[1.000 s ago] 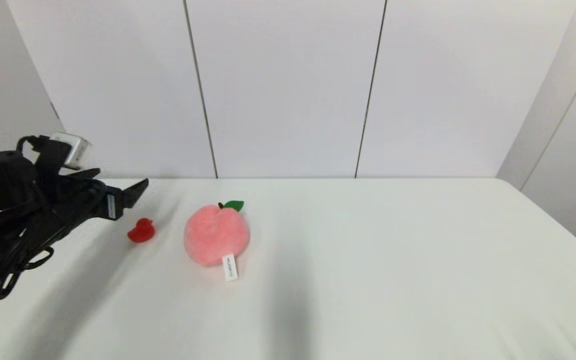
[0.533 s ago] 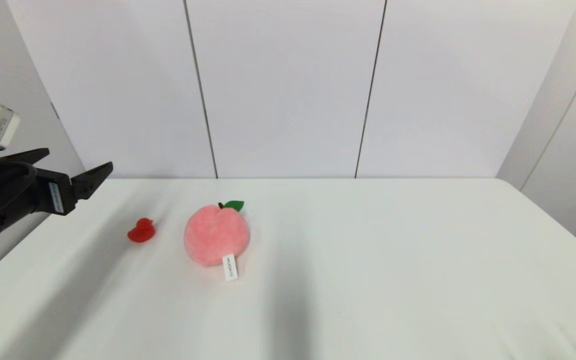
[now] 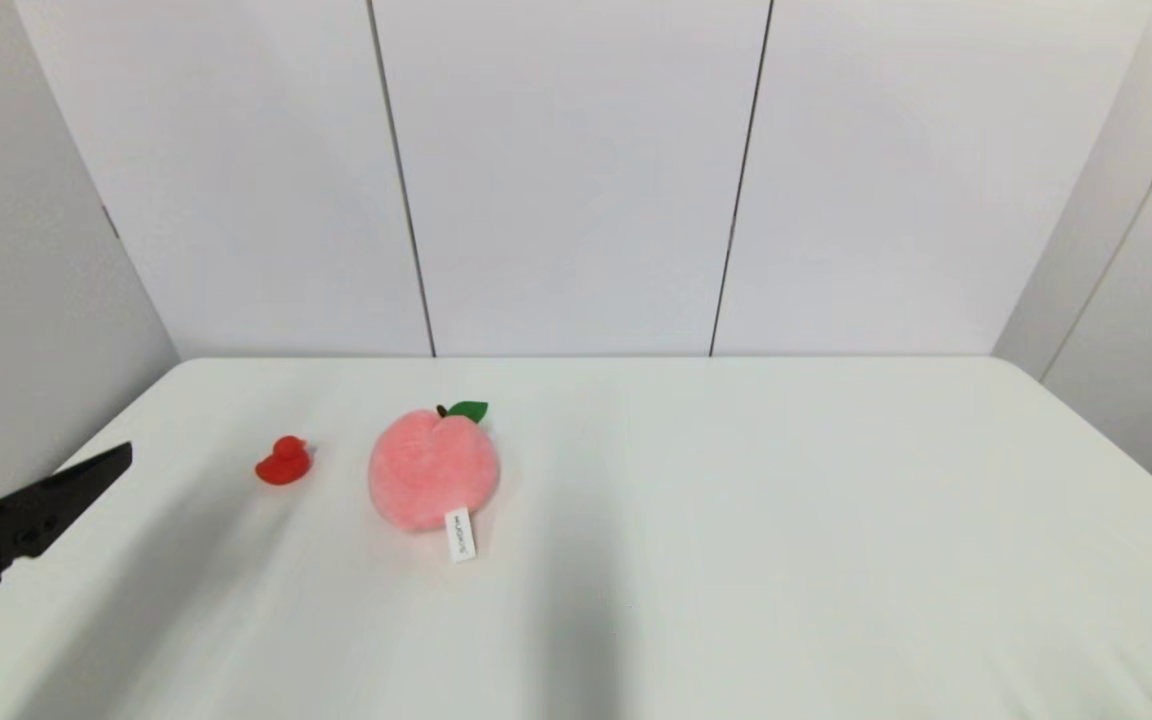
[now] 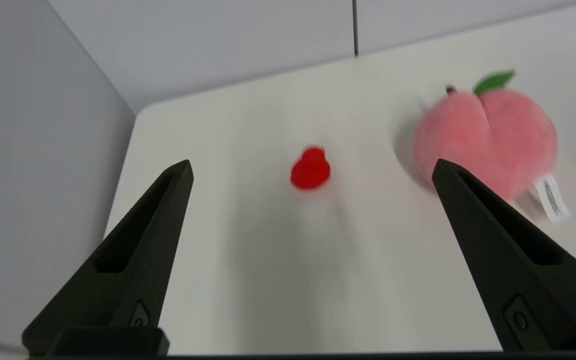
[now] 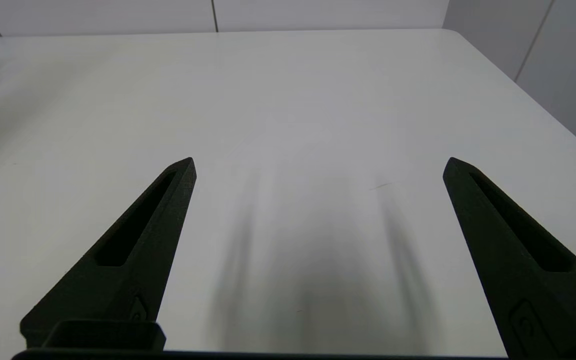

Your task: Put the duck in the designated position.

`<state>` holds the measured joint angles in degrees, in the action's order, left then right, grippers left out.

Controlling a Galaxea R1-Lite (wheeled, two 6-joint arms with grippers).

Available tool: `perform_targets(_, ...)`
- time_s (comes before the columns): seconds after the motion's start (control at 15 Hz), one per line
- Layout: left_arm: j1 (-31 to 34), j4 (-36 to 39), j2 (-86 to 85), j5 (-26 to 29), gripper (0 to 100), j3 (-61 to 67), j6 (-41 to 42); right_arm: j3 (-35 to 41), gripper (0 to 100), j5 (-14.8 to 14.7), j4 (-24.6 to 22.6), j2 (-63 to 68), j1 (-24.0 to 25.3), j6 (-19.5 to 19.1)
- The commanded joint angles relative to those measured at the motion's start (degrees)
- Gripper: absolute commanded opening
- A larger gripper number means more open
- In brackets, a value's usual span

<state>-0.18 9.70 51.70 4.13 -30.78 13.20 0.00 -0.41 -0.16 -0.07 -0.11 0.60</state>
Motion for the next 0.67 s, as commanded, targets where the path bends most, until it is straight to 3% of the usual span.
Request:
perform_targets(0.07,0.2,-5.6,-17.4,-0.4,100,8.7,-0.1,0.0,100,0.0,-0.1,0.1,0.0,0.0)
perform_targets(0.67,1.1,-7.7,-43.5,-0.4,100,27.5,-0.3,0.0,100,0.0,0.0,0.1,-0.1,0.0)
